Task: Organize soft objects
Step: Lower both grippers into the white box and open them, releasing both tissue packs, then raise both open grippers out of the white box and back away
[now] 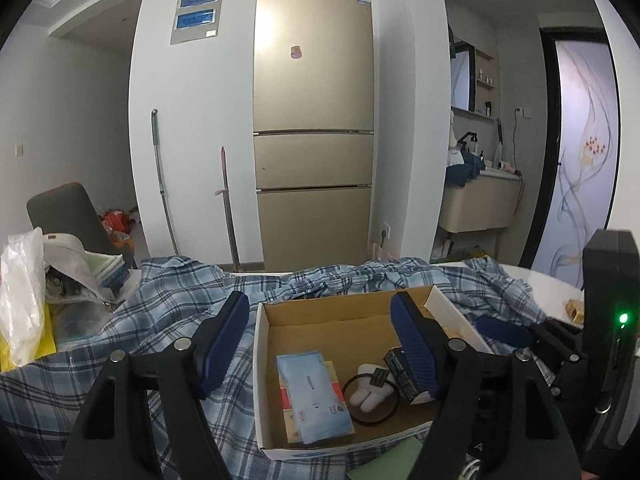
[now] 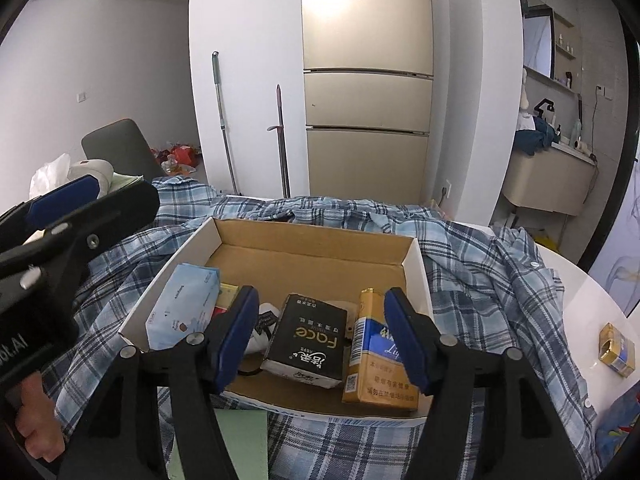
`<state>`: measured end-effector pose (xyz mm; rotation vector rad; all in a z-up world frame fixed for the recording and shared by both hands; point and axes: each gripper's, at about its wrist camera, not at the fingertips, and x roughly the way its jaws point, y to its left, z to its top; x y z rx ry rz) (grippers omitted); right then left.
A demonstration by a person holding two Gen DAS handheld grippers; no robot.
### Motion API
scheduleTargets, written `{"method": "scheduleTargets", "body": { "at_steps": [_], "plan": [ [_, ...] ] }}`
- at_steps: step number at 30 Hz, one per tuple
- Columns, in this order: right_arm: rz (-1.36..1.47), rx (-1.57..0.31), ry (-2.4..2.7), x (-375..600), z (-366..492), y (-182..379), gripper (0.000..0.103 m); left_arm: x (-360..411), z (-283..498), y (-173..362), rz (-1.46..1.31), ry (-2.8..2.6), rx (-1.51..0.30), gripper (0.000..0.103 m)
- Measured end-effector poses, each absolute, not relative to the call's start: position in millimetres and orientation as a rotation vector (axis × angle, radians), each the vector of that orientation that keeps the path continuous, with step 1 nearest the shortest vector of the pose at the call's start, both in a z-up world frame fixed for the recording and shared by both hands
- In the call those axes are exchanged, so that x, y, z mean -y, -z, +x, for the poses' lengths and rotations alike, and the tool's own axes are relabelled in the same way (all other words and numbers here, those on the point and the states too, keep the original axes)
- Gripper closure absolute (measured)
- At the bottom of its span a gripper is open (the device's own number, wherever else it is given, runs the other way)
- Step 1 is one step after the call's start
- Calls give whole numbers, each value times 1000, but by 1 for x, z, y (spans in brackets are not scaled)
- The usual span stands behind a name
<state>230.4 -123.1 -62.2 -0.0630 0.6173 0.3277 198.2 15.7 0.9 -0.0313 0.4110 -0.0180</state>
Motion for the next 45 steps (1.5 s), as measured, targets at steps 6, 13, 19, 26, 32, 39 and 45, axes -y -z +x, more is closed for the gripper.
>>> {"method": "scheduleTargets", "body": {
  "at_steps": [6, 13, 19, 26, 32, 39, 45],
  "plan": [
    [-61, -616, -332, 123, 229, 61, 39, -19, 194, -6, -46, 15, -396, 28],
    [-57, -608, -331, 123, 227, 57, 39, -20, 185, -17, -62, 22, -366, 28],
    [-48, -569, -324, 123, 220, 36, 39, -16, 173, -47, -64, -10, -309, 28],
    [-62, -510, -329, 125, 199, -2, 39, -9, 140, -85, -39, -4, -226, 28],
    [-79, -462, -327, 136, 172, -29, 39, -17, 105, -102, -78, 20, -182, 28],
    [-42, -429, -336, 145, 144, -41, 39, -21, 63, -105, -66, 18, -147, 28],
    [-43, -396, -334, 146, 117, -29, 39, -24, 46, -78, -85, 27, -177, 28]
  ]
}}
